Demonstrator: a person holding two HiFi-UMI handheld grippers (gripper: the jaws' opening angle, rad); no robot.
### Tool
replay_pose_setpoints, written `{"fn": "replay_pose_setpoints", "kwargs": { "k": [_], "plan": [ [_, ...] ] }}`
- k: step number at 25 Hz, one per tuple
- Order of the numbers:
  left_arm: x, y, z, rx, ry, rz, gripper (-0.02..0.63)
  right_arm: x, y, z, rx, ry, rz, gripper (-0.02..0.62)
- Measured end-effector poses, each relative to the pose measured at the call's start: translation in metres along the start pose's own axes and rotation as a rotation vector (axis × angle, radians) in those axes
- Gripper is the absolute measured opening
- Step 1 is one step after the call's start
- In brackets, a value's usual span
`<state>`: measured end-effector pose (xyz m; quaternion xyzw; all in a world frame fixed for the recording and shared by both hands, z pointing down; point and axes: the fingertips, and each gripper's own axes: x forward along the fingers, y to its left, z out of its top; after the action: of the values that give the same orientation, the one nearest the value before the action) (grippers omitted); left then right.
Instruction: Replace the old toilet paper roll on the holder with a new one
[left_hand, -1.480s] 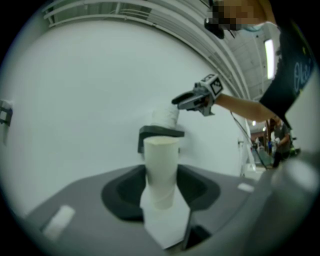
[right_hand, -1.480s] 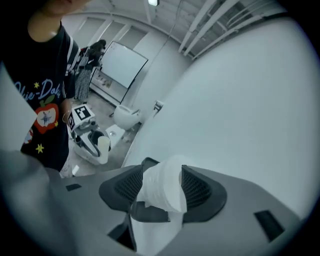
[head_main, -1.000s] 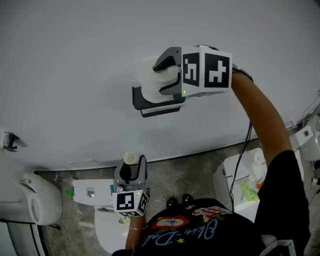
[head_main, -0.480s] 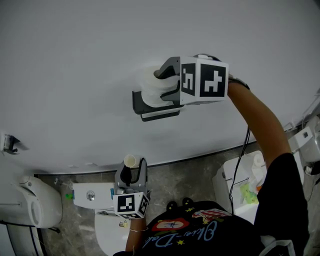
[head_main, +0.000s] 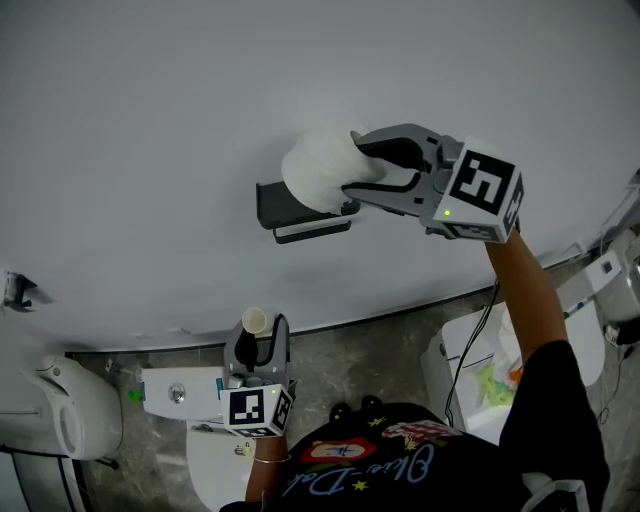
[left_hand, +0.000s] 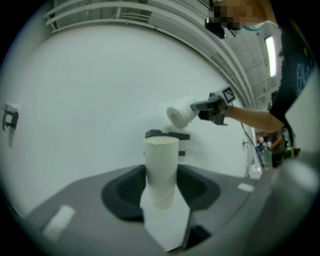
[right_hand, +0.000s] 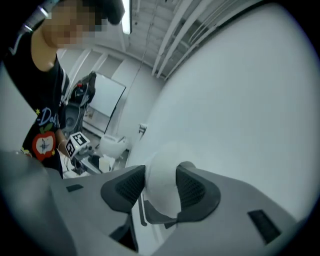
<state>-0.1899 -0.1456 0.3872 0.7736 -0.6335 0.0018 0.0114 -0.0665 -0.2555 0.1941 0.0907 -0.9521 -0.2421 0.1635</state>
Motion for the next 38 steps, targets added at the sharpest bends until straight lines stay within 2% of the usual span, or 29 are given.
{"fn": "replay_pose_setpoints", "kwargs": {
  "k": [3,6,9,14,21,26,34,38],
  "plan": [
    [0.008,-0.01,0.001,0.013,0.003,-0.036,0.186,-0.038,0.008,-0.005,0.127,-0.181,-0.05,0.199],
    [0.015,-0.021,0.0,0.02,0.014,-0.07,0.186,-0.072,0.021,-0.027,0.248,-0.344,-0.111,0.199],
    [0.022,-0.03,0.002,0.03,0.019,-0.094,0.186,-0.094,0.036,-0.058,0.398,-0.452,-0.157,0.198],
    [0.027,-0.034,0.003,0.043,0.03,-0.107,0.186,-0.088,0.061,-0.116,0.576,-0.476,-0.175,0.196],
    [0.024,-0.028,0.002,0.051,0.048,-0.08,0.186,-0.062,0.064,-0.156,0.712,-0.545,-0.132,0.195],
    [0.021,-0.018,-0.001,0.05,0.054,-0.05,0.186,-0.054,0.063,-0.171,0.724,-0.515,-0.13,0.193],
    [0.02,-0.015,-0.003,0.044,0.057,-0.038,0.186,-0.039,0.043,-0.182,0.786,-0.552,-0.15,0.19],
    [0.018,-0.015,-0.005,0.042,0.059,-0.036,0.186,-0.03,0.045,-0.181,0.79,-0.545,-0.104,0.189]
  ]
}}
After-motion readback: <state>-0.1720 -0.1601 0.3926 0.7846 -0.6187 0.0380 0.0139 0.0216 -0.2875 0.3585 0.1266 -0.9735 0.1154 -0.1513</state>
